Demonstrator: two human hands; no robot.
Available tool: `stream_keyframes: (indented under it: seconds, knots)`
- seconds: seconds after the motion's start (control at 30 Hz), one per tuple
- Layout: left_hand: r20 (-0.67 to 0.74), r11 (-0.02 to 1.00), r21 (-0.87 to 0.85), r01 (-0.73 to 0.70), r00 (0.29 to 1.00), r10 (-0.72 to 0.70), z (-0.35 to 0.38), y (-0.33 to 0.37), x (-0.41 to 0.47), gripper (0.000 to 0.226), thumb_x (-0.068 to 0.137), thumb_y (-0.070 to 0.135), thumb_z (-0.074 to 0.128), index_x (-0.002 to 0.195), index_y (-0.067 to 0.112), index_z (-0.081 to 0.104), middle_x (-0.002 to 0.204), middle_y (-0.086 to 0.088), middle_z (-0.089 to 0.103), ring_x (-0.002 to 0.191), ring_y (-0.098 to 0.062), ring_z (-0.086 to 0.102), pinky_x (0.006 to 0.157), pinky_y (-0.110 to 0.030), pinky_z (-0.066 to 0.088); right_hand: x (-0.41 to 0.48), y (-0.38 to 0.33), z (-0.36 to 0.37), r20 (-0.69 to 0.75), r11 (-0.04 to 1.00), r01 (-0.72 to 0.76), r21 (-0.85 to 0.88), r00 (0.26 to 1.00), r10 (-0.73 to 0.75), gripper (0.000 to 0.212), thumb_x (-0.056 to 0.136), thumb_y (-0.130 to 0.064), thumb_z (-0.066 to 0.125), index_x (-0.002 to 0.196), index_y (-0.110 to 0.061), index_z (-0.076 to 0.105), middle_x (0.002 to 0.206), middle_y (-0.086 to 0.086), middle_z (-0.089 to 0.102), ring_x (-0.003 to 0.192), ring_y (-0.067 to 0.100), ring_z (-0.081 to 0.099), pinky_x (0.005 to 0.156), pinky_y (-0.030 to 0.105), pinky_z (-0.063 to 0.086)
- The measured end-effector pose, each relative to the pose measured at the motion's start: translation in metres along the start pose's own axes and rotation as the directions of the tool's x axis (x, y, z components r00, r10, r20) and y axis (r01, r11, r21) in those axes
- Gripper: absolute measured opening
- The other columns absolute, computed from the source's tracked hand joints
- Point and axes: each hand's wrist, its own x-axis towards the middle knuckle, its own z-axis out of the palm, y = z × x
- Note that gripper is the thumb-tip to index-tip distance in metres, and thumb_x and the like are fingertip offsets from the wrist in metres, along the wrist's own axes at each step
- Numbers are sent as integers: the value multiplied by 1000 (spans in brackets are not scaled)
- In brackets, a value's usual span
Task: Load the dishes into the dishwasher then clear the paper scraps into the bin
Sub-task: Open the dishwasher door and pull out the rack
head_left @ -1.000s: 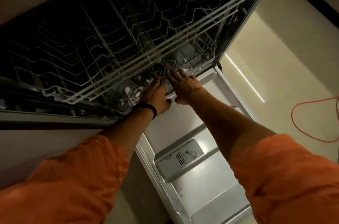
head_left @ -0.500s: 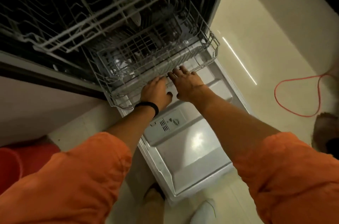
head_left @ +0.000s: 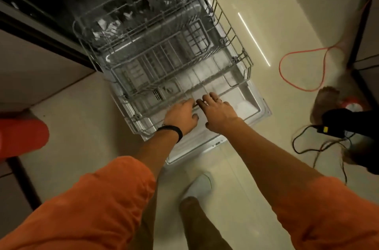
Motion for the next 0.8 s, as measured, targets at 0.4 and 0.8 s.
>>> stream_keyframes:
  seconds: [0.4,0.8]
  knots:
    - [6,997,64,-34,999,34,62,22,-51,49,92,28,61,138,20,47,135,-4,56,122,-27,56,95,-42,50,-50,10,49,35,998,-48,33,998,47,91,90,-26,71,159,-20,12,165,4,10,155,28,0,114,48,38]
    - [-225,979,190,-79,967,122,-76,3,-40,65,96,23,54,156,20,27,161,-4,32,147,-23,32,121,-43,27,-19,-30,-85,-161,995,32,-91,986,-46,101,92,-32,68,160,-19,-5,169,6,-5,156,29,-3,121,51,25]
